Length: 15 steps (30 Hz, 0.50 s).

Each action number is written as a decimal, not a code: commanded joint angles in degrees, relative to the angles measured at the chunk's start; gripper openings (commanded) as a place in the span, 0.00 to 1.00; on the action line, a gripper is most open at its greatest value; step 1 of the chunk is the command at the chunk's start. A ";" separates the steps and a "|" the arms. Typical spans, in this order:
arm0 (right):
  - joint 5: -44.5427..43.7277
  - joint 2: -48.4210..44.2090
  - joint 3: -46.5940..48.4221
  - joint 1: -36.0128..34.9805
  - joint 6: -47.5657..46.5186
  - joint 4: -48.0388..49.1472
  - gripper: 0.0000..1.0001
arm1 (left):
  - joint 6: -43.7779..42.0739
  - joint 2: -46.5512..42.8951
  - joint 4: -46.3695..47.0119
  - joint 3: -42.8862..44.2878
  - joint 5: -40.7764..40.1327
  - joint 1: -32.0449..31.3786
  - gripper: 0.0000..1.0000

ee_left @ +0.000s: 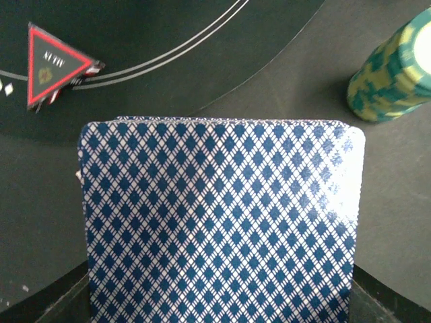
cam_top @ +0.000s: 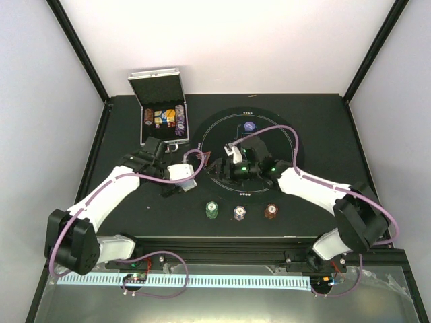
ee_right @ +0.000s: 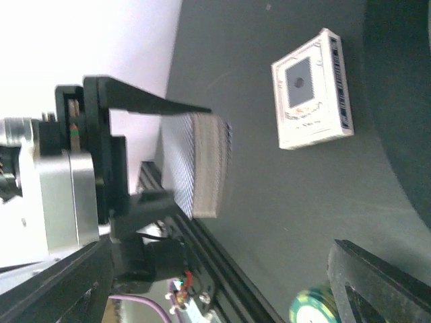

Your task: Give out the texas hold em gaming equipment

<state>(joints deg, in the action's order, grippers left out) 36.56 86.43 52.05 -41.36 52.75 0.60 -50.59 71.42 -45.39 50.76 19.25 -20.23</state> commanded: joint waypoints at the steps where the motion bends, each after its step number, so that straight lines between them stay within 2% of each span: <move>1: -8.71 -3.45 0.09 -0.96 -7.92 -12.92 0.89 | -2.11 1.12 -0.24 -0.23 -3.01 2.54 0.02; 9: -30.68 -3.07 6.02 -12.85 -17.00 -31.21 0.86 | -3.84 0.81 -0.66 -1.14 -4.81 8.61 0.02; 15: -39.64 4.63 14.70 -21.89 -19.72 -39.51 0.82 | -4.49 0.25 -1.28 -0.96 -4.06 11.95 0.02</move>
<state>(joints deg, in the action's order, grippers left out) 7.25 86.39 61.10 -59.11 36.82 -30.22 -53.56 72.49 -45.65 49.54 15.16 -9.96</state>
